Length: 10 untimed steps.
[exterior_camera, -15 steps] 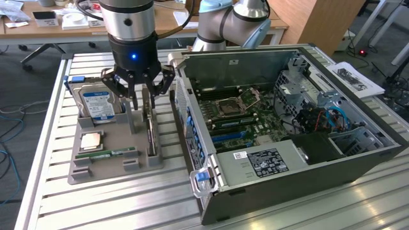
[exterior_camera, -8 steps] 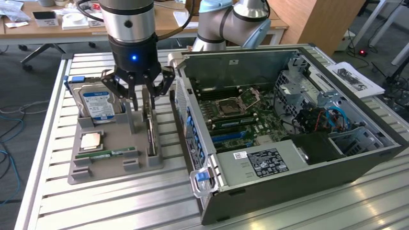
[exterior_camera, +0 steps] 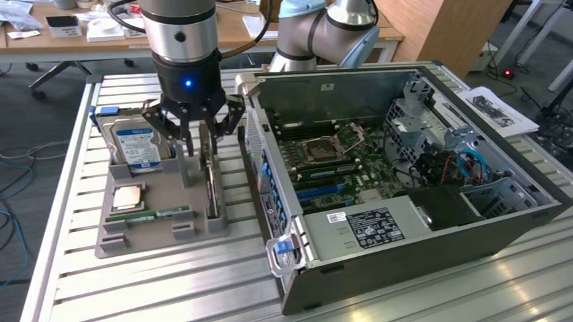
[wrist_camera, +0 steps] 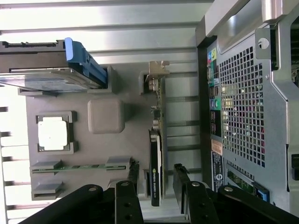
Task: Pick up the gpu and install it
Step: 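Pick up the gpu and move the gpu toward the slot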
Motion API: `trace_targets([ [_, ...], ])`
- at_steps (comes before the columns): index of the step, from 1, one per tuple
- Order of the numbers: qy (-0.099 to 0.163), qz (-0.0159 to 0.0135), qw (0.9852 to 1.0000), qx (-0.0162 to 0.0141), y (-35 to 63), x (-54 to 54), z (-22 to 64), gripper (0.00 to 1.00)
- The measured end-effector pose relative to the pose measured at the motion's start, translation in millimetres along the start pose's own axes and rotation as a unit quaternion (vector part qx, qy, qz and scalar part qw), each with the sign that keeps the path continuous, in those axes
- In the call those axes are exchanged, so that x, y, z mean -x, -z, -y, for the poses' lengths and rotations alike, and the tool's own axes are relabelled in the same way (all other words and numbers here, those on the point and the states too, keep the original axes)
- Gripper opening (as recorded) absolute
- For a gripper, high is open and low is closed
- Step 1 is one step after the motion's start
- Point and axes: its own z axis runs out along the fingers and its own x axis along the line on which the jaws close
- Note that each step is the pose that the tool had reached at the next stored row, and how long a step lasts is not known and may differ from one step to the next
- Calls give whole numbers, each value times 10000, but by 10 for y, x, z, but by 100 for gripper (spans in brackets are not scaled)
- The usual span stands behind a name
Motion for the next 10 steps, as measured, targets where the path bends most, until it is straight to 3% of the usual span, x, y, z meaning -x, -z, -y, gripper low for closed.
trace_targets([
  [10, 0, 2, 10000, 2, -19, 0, 1, 43],
])
